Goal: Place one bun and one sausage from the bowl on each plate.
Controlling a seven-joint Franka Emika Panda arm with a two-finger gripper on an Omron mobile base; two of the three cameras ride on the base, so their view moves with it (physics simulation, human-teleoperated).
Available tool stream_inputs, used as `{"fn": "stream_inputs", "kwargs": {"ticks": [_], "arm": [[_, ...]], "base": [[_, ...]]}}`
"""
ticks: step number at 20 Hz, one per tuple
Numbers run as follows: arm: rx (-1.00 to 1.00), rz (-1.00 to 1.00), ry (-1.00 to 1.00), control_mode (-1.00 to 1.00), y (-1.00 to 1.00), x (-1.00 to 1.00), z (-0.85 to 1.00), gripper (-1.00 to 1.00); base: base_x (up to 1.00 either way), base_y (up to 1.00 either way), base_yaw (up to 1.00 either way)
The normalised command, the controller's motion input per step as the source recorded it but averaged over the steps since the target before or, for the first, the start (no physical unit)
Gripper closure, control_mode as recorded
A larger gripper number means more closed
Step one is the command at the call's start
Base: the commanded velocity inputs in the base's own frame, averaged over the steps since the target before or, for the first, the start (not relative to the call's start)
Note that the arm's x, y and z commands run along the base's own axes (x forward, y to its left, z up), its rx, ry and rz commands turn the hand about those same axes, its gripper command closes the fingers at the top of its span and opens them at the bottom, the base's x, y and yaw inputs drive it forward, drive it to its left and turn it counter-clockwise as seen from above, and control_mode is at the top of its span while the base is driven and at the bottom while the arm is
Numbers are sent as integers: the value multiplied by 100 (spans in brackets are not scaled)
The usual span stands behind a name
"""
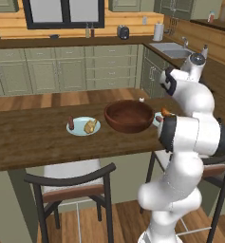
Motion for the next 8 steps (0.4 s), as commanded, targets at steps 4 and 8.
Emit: {"fn": "stream_inputs", "kwargs": {"ticks": [4,8], "arm": [[-12,0,-37,-100,62,-100,16,-100],[-6,0,-27,-100,55,-100,9,-100]], "base": [[0,0,0],[0,0,0]]}}
